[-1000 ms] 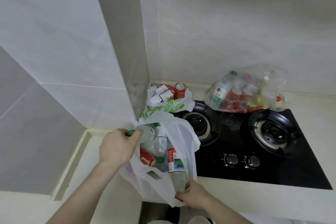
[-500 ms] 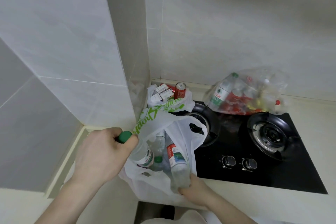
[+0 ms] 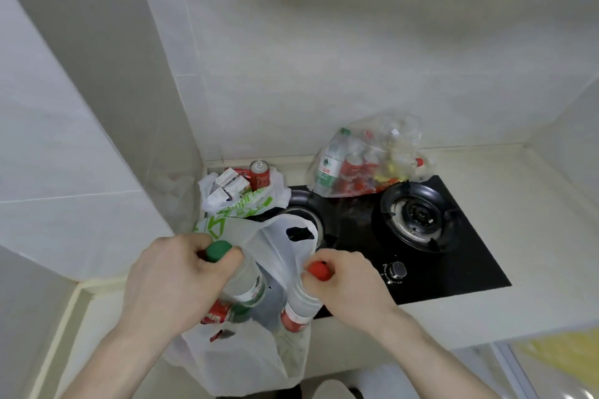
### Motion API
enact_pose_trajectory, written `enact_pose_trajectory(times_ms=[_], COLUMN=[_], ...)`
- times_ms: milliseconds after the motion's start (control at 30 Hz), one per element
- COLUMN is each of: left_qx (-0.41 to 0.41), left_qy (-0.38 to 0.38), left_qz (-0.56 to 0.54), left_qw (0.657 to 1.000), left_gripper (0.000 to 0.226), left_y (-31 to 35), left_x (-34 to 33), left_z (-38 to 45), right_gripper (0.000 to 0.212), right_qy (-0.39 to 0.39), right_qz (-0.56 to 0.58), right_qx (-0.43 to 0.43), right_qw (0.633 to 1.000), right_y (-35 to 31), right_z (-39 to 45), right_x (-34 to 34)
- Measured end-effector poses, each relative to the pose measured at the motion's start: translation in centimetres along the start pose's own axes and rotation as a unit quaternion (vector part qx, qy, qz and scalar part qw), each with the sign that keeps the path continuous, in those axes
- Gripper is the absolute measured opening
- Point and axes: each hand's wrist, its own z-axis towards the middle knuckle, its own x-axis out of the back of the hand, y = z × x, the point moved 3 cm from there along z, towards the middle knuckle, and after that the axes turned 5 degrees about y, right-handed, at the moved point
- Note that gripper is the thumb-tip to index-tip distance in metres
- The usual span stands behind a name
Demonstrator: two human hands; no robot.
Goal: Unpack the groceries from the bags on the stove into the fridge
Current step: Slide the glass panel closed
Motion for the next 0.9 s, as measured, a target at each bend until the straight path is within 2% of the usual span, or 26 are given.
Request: enact_pose_trajectory(times_ms=[267,400,567,900], left_qx=[-0.084,-0.129,-0.181,-0.278], left_qy=[-0.042,-0.066,-0.119,-0.184], left_qz=[0.009,0.001,-0.011,-0.048], left_qw=[0.996,0.989,0.976,0.941], left_gripper=[0.054,0.051,0.057,0.055], left_y=[4.5,7.8,13.2,25.9], left_x=[-2.7,-3.8,-5.7,-13.4], left_z=[0.2,-0.1,-1.0,-8.1], right_gripper=[0.014,0.011,0.012,0.016], right_qy=[0.056,0.097,0.157,0.237], right_qz=[0.013,0.065,0.112,0.086], right_qx=[-0.043,-0.073,-0.124,-0.212], right_qw=[0.997,0.990,0.973,0.944], right_y=[3.5,5.4,8.6,19.6], right_z=[-4.5,-6.4,-9.6,-19.7], right_x=[4.1,6.5,10.5,18.1])
